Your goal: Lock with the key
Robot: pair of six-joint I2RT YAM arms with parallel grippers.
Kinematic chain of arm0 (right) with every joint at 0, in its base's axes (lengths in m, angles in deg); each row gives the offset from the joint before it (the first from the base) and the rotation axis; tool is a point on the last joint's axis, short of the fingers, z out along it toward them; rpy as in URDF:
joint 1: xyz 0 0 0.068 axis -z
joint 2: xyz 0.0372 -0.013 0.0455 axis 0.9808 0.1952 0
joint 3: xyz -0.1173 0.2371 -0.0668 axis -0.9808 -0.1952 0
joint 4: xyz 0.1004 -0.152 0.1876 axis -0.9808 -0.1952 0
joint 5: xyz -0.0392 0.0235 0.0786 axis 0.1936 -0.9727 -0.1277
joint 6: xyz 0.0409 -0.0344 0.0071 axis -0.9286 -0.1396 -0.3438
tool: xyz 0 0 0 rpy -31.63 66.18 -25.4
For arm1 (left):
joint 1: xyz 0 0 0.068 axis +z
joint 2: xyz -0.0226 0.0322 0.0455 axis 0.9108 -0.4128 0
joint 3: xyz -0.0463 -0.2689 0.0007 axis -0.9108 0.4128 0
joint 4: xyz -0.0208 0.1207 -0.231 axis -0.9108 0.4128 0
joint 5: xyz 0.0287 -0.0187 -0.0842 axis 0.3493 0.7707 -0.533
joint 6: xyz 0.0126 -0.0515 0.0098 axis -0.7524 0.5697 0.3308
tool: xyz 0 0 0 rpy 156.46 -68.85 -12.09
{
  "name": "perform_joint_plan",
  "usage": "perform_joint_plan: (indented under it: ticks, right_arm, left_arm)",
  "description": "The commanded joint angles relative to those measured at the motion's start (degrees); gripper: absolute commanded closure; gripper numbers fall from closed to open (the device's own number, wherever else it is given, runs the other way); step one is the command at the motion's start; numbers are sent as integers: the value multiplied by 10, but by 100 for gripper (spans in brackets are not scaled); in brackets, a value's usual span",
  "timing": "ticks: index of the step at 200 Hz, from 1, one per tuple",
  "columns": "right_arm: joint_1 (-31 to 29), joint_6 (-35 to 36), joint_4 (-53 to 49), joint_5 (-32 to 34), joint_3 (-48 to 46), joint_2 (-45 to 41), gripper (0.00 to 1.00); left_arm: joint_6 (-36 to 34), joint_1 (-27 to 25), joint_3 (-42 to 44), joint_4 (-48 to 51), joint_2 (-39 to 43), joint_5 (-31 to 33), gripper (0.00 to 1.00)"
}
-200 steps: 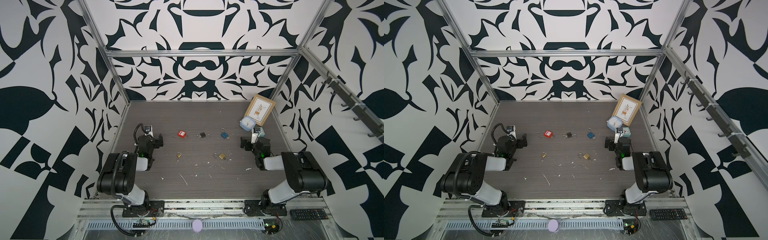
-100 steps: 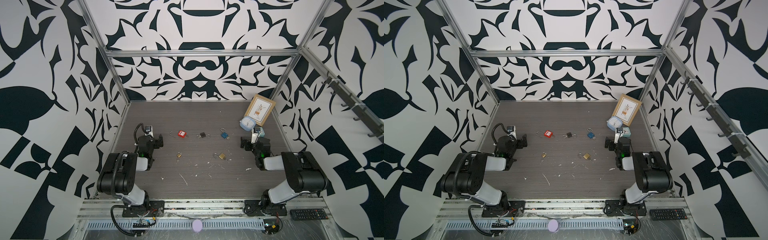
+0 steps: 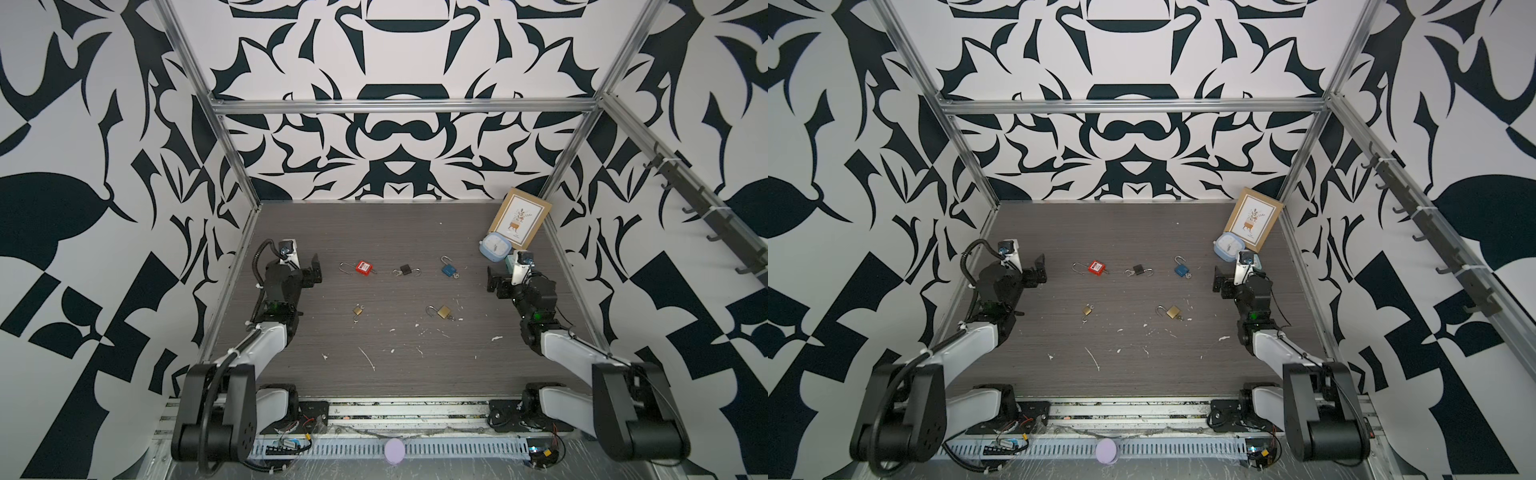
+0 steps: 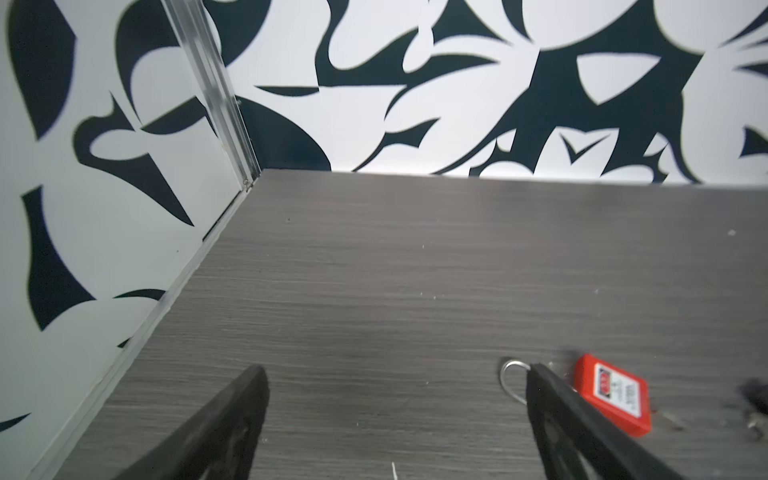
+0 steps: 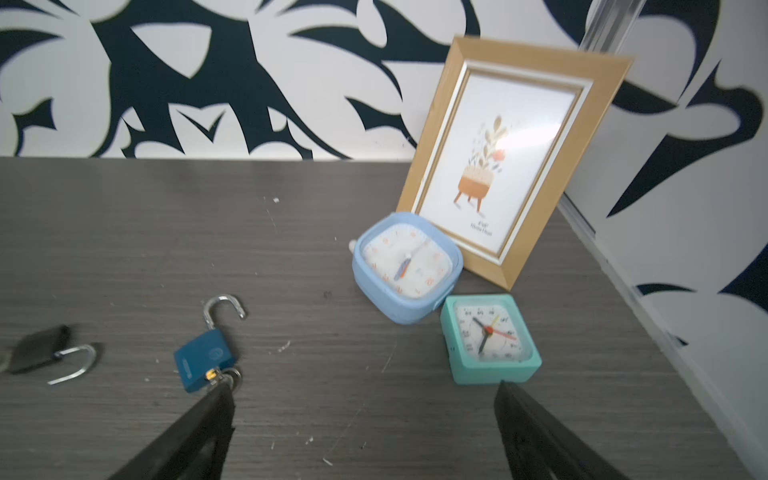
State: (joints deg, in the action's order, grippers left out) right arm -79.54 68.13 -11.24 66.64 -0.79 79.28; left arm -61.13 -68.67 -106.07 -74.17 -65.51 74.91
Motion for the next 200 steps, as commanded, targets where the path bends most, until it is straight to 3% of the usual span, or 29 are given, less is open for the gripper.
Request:
perform_joint_plan:
  ticks: [1,24,48,65,82,105,145,175,200]
  right_arm:
    - [-2,-19,-124,-38,50,-62,1]
    - [-3,-42,-216,-76,103,-101,1]
    - [-2,-183,-300,-20,147,-125,1]
    - [-2,-283,-337,-18,165,-140,0]
    - [-2,-371,-299,-70,148,-155,0]
    - [-1,-405,-213,-165,116,-149,1]
    - [-17,-359,-183,-234,112,-114,1]
    - [-114,-244,-199,-163,132,-82,1]
    - [-216,-153,-205,-104,154,-36,1]
  left_arm:
    - [73,-1,-61,168,69,20,1]
    - [125,-1,-129,298,124,-4,1]
    - [184,-1,-189,403,157,-14,1]
    - [288,-1,-224,492,169,38,1]
    - [320,10,-246,530,179,21,1]
    - [366,16,-251,555,190,-21,1]
    - [410,15,-312,694,132,-78,1]
    - [439,-19,-334,750,83,-52,1]
    - [455,-89,-353,761,38,-5,1]
